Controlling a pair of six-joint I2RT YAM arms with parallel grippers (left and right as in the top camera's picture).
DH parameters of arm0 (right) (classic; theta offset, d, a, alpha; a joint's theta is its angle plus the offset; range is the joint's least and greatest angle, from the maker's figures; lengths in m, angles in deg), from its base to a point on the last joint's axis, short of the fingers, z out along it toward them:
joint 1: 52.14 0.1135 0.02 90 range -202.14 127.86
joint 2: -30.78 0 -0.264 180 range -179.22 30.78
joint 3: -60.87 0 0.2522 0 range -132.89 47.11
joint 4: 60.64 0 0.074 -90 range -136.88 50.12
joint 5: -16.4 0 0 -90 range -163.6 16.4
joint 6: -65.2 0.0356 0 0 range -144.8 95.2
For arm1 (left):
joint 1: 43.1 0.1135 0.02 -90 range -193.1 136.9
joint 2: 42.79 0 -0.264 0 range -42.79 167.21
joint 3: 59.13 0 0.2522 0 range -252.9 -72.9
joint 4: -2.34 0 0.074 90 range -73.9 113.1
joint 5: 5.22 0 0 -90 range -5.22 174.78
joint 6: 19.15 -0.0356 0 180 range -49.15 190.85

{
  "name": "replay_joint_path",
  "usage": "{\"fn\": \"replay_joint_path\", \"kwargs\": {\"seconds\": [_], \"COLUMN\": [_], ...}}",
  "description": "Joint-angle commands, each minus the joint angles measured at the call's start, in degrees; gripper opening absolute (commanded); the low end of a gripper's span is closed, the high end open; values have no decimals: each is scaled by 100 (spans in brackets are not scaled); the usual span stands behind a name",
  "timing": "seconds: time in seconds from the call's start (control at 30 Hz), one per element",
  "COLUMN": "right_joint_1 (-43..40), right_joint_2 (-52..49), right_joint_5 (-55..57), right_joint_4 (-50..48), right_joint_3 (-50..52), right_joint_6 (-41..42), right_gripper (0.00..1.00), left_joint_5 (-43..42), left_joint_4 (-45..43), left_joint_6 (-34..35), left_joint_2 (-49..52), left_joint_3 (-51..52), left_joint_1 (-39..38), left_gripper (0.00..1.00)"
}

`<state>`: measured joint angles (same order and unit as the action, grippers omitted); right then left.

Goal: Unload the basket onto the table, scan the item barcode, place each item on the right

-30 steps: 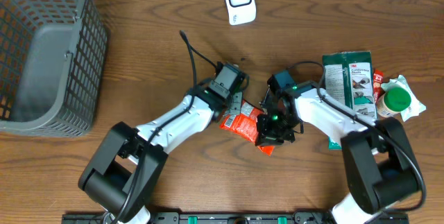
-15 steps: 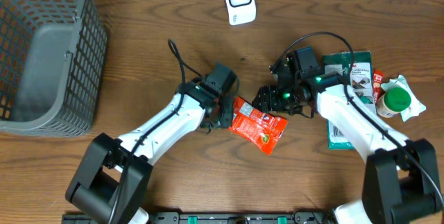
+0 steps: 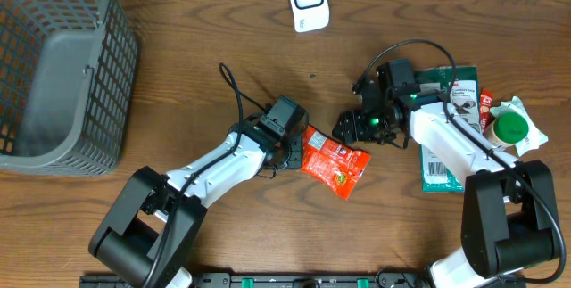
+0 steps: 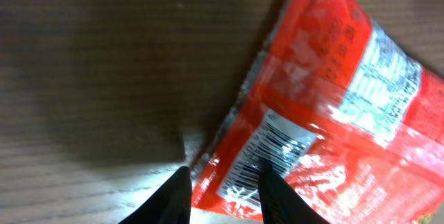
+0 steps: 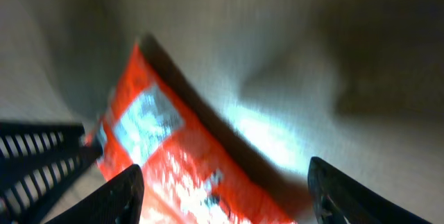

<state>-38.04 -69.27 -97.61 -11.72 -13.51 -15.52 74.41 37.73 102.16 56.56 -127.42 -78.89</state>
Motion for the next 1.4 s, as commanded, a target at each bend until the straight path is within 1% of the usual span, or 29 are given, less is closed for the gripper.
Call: {"fn": "replay_joint_path", "kwargs": {"seconds": [0.0, 0.07, 0.17, 0.23, 0.37, 0.43, 0.5, 0.6, 0.63, 0.67, 0.7, 0.8, 0.87, 1.03, 1.2, 1.3, 1.37], "right_joint_1": [-13, -13, -11, 7, 120, 205, 249, 205, 177, 144, 94, -28, -90, -103, -28, -7, 13], "right_joint_2": [-61, -61, -61, -61, -61, -61, -59, -57, -57, -57, -57, -57, -57, -63, -173, -326, -378], "right_joint_5": [-227, -356, -400, -503, -649, -640, -610, -715, -804, -868, -918, -872, -721, -286, -153, -219, -516], "right_joint_4": [435, 667, 920, 962, 960, 964, 879, 542, 442, 350, 219, -144, -313, -476, -470, -398, -267], "right_joint_3": [70, 76, 90, 118, 199, 214, 214, 192, 170, 153, 140, 140, 140, 142, 170, 210, 221], "right_joint_6": [-120, -120, -120, -122, -120, -127, -256, -267, -267, -264, -240, -105, -22, 55, 59, 256, 264], "right_gripper": [69, 67, 64, 64, 62, 60, 61, 60, 60, 61, 61, 64, 65, 65, 64, 56, 50], "left_joint_5": [601, 756, 774, 772, 761, 658, 592, 584, 527, 407, 208, -219, -229, -234, -232, -225, -173], "left_joint_4": [-111, -173, -387, -538, -597, -435, -94, 538, 691, 820, 970, 1259, 1281, 1257, 988, 673, 535], "left_joint_6": [48, 33, -208, -323, -323, -452, -616, -619, -619, -616, -614, -590, -503, -22, 13, 35, 31], "left_joint_2": [127, 127, 127, 127, 127, 92, 7, -201, -267, -326, -358, -310, -236, 72, 282, 367, 367], "left_joint_3": [79, 76, 76, 76, 7, -122, -304, -527, -551, -551, -551, -487, -374, -155, -125, -120, -120], "left_joint_1": [24, 68, 177, 260, 450, 555, 638, 684, 682, 671, 649, 518, 378, -35, -387, -525, -542], "left_gripper": [34, 34, 34, 34, 35, 34, 35, 34, 34, 29, 27, 26, 26, 26, 26, 26, 26]}}
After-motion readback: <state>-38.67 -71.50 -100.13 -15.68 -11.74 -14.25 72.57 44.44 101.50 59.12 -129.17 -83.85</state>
